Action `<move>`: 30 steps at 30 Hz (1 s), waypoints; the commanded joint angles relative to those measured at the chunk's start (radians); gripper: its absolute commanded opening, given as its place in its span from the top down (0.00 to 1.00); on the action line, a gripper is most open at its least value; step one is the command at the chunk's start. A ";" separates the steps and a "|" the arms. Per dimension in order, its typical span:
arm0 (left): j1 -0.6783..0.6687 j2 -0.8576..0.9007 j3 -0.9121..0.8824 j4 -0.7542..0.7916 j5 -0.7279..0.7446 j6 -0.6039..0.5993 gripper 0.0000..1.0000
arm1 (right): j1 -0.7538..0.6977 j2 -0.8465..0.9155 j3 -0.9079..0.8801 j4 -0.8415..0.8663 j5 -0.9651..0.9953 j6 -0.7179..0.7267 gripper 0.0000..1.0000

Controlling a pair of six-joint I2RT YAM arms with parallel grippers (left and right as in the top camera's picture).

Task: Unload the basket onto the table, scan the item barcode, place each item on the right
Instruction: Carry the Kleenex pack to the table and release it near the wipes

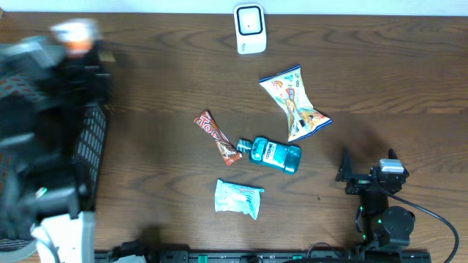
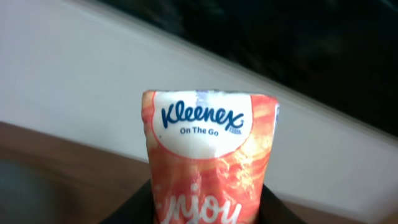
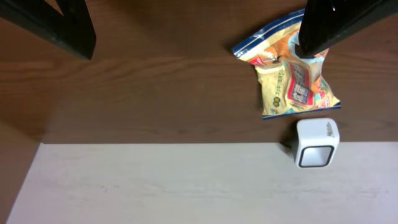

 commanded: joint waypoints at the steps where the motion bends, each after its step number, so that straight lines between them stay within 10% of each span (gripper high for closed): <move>1: -0.211 0.102 0.006 -0.016 -0.051 -0.019 0.62 | 0.004 -0.003 -0.001 -0.004 -0.002 -0.014 0.01; 9: -0.556 0.470 0.006 0.011 -0.406 -0.110 0.62 | 0.004 -0.003 -0.001 -0.004 -0.002 -0.014 0.01; 24: -0.731 0.932 0.006 0.284 -0.446 -0.590 0.61 | 0.004 -0.003 -0.001 -0.004 -0.002 -0.014 0.01; 30: -0.748 0.919 0.008 0.284 -0.459 -0.579 0.11 | 0.004 -0.003 -0.001 -0.004 -0.002 -0.014 0.01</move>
